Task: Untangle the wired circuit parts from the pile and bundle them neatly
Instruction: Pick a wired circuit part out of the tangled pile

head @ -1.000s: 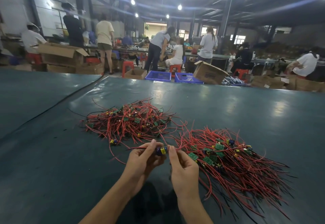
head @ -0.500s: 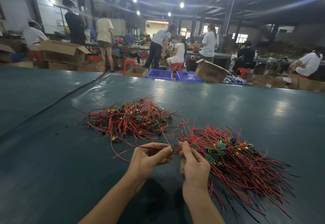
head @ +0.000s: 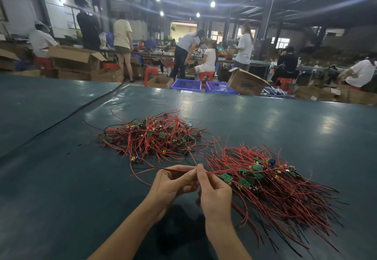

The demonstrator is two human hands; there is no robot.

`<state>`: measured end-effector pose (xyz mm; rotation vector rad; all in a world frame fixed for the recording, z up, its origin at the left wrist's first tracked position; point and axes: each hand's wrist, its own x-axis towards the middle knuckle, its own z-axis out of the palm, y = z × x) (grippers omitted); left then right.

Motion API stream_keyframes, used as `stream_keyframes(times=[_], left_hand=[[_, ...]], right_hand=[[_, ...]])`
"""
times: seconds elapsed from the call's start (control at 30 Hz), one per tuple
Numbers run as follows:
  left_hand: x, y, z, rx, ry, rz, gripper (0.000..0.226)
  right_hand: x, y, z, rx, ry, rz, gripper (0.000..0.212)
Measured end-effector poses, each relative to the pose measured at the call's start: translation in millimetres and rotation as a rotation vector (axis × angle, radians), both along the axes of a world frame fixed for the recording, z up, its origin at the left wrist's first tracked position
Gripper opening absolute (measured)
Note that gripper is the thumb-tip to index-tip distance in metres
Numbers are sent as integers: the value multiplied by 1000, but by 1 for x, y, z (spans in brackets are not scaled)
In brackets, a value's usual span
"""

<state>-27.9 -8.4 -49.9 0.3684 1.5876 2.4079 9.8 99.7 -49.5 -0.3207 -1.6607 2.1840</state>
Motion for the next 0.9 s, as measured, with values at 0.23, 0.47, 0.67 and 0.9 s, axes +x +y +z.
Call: stream_keyframes(times=[0.23,0.47,0.67,0.9], left_hand=[[2,5,0,-122,97,-8,16],[-2,1,0,-26,-13,107,36],[1,4,2,-214,254,190,24],[3,0,-8,-823,911,151,58]], right_hand=[[-5,32,8,-139,33,-284,17],[-5,44,6,-188,-56,-337,27],[2,11,2,283,-10,-5,32],[2,20,3,223,3,-161,22]])
